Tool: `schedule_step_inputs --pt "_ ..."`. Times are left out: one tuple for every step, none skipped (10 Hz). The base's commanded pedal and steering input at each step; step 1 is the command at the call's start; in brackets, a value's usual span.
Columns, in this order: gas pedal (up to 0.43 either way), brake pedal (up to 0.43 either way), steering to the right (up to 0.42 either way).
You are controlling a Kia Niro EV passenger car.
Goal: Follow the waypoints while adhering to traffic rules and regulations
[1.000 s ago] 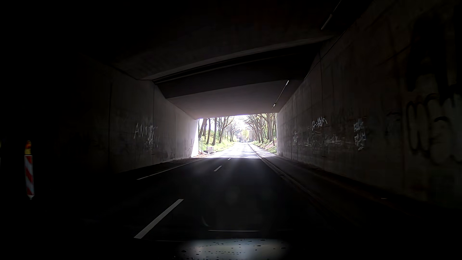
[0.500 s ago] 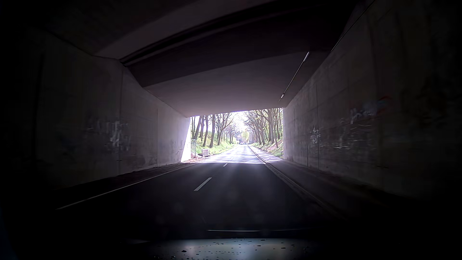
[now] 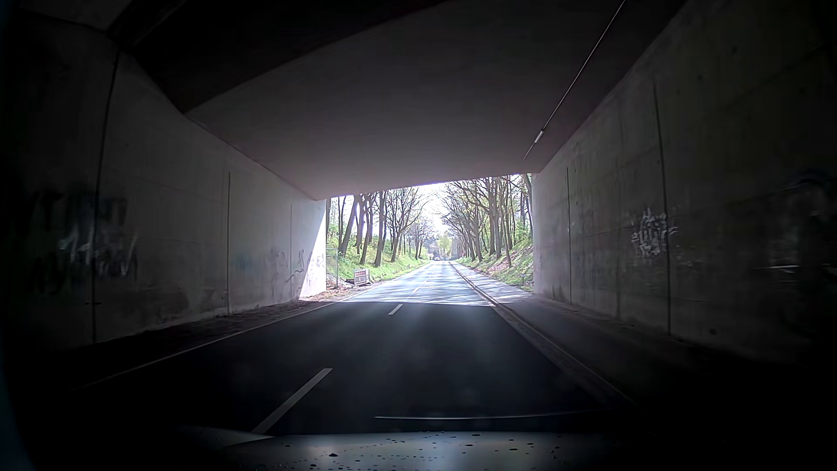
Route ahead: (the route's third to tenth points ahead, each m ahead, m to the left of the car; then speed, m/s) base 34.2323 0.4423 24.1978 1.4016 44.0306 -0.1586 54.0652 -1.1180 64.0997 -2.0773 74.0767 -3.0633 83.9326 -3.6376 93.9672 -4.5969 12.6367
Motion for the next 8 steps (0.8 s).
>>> schedule_step_inputs --pt "0.22 0.0 -0.002" --pt "0.22 0.0 -0.002" --pt "0.22 0.0 -0.002" --pt "0.22 0.0 -0.002" --pt "0.22 0.0 -0.002" --pt "0.22 0.0 -0.002" --pt "0.22 0.0 0.0" --pt "0.22 0.0 0.001"
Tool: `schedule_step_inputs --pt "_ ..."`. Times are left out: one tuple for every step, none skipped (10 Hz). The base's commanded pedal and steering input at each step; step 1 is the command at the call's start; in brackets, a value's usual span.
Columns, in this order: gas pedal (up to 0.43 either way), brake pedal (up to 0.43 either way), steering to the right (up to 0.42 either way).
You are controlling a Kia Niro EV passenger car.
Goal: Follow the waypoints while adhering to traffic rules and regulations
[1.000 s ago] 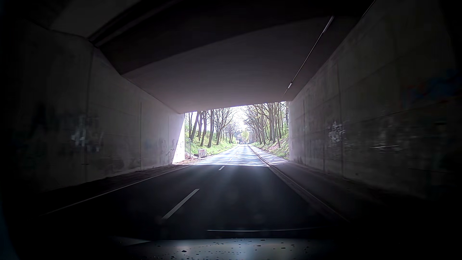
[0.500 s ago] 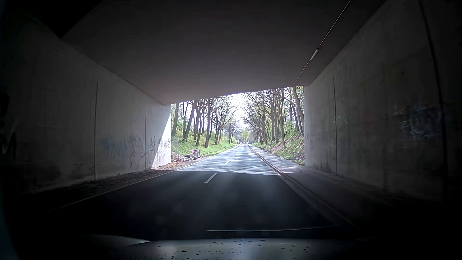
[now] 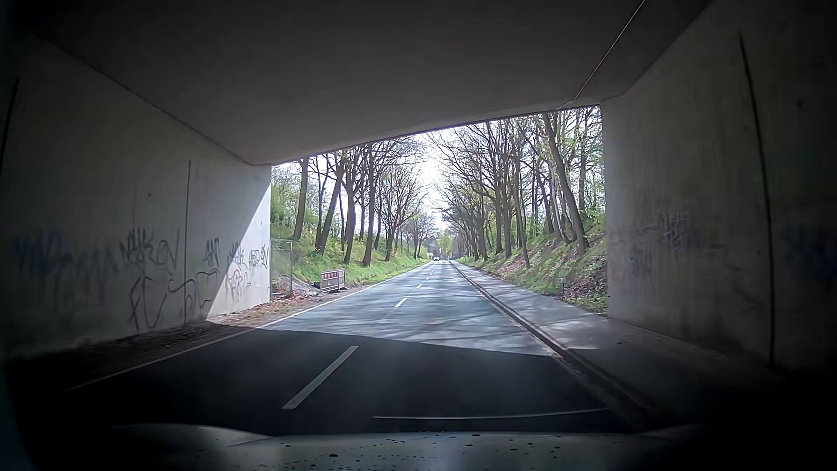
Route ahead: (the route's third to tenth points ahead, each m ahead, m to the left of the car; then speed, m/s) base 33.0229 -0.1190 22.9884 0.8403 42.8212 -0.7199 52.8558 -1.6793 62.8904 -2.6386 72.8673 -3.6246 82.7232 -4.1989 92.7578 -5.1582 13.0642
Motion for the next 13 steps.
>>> schedule_step_inputs --pt "0.22 0.0 0.001" --pt "0.22 0.0 0.001" --pt "0.22 0.0 0.001" --pt "0.22 0.0 0.001" --pt "0.22 0.0 0.001" --pt "0.22 0.0 0.0" --pt "0.22 0.0 0.0" --pt "0.22 0.0 0.0" --pt "0.22 0.0 0.0" --pt "0.22 0.0 0.0" --pt "0.22 0.0 0.0" --pt "0.22 0.0 0.0" --pt "0.22 0.0 0.0"
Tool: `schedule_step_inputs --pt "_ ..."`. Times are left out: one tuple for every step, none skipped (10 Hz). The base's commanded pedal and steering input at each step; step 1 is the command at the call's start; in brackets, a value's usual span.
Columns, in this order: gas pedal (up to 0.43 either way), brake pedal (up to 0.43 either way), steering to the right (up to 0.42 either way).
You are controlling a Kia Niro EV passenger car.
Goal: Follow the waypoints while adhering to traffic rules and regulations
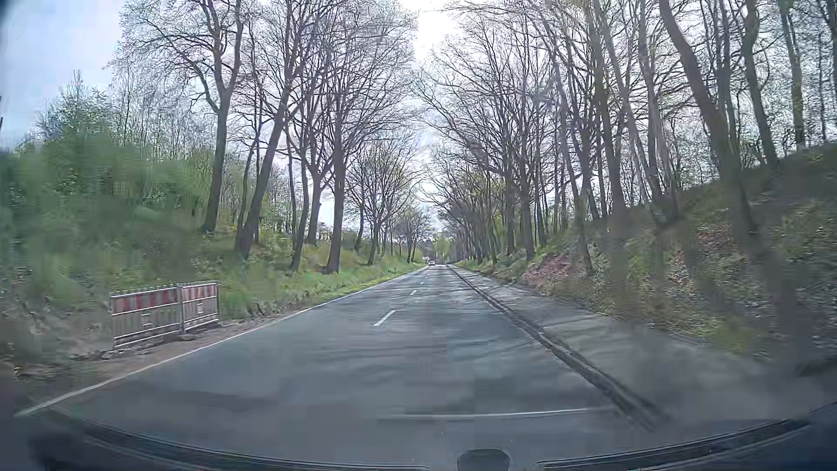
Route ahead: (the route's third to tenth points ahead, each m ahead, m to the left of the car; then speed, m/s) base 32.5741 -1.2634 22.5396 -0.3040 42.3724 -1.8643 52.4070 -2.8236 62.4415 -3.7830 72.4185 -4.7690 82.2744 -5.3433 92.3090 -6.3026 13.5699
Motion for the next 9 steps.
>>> schedule_step_inputs --pt "0.22 0.0 0.0" --pt "0.22 0.0 0.0" --pt "0.22 0.0 -0.002" --pt "0.22 0.0 -0.002" --pt "0.22 0.0 -0.002" --pt "0.22 0.0 -0.002" --pt "0.22 0.0 -0.002" --pt "0.22 0.0 -0.003" --pt "0.22 0.0 0.0"
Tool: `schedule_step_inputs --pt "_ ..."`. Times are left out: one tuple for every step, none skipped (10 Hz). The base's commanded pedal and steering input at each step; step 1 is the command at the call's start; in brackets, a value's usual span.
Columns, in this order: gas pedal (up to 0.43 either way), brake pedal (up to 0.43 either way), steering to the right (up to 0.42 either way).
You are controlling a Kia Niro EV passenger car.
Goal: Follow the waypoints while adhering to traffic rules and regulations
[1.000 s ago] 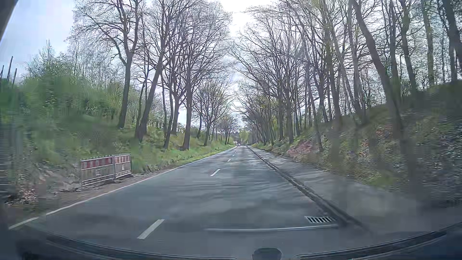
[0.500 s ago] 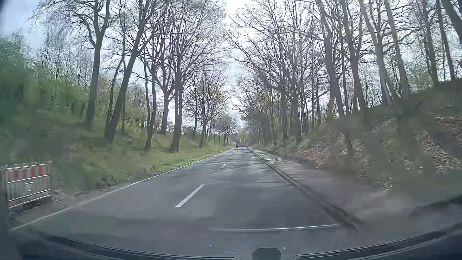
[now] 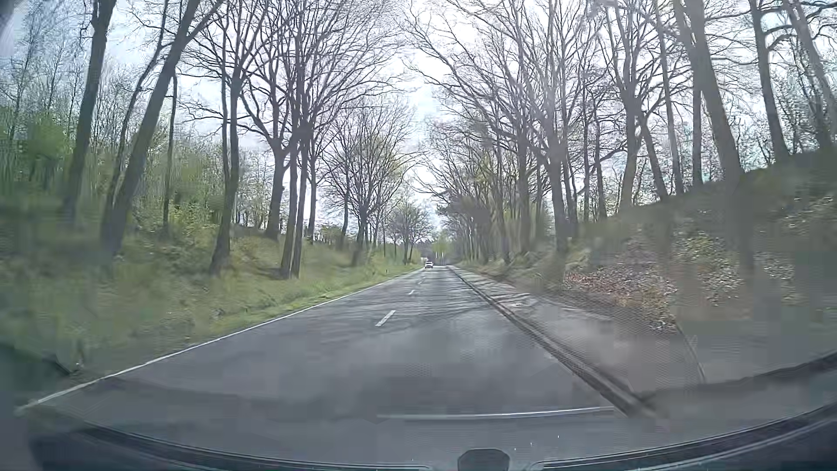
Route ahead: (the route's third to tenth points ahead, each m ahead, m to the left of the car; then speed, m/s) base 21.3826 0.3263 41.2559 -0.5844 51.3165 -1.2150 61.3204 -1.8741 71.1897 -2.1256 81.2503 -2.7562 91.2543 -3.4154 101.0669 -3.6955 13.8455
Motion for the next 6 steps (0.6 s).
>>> schedule_step_inputs --pt "0.22 0.0 0.001" --pt "0.22 0.0 0.001" --pt "0.22 0.0 0.001" --pt "0.22 0.0 0.0" --pt "0.22 0.0 0.0" --pt "0.22 0.0 -0.001"
